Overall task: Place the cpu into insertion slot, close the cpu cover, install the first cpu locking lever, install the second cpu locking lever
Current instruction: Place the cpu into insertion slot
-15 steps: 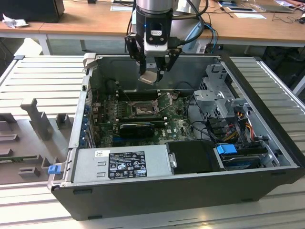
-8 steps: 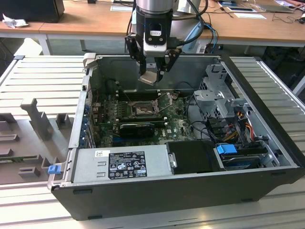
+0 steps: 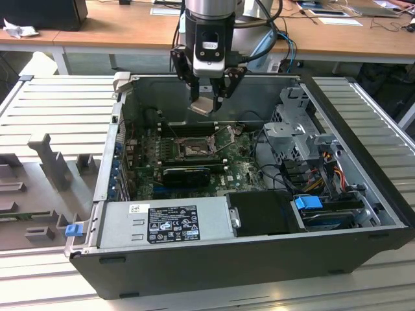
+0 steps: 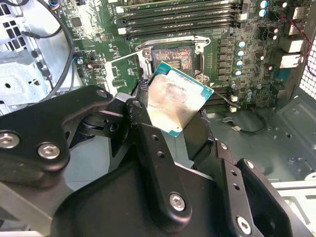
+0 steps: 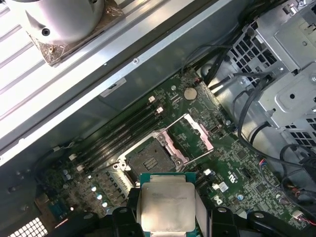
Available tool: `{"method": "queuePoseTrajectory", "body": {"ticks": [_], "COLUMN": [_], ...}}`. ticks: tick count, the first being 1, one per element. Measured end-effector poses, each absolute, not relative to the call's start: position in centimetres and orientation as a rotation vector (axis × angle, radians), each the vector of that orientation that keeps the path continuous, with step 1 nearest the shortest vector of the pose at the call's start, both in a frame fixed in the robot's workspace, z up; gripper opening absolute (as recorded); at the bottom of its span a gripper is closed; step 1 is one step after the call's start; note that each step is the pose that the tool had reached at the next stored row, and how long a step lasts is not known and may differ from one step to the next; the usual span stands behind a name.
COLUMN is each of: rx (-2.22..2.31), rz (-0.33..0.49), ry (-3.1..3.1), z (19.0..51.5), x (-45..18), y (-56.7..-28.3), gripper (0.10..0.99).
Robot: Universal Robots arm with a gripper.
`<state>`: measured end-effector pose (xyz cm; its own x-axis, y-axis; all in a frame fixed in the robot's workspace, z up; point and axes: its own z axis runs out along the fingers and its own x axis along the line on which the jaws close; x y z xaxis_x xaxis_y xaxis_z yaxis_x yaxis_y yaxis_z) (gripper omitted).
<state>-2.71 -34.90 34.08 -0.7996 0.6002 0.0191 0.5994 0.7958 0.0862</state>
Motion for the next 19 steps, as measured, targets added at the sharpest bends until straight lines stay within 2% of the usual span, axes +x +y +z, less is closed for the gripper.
{"method": "queuePoseTrajectory", "body": {"ticks": [19], "rx": [1.125], "rz": [0.137], "ry": [2.916], "z": [33.96], "x": [-2.71], "y": [-34.9], "gripper": [0.529]}}
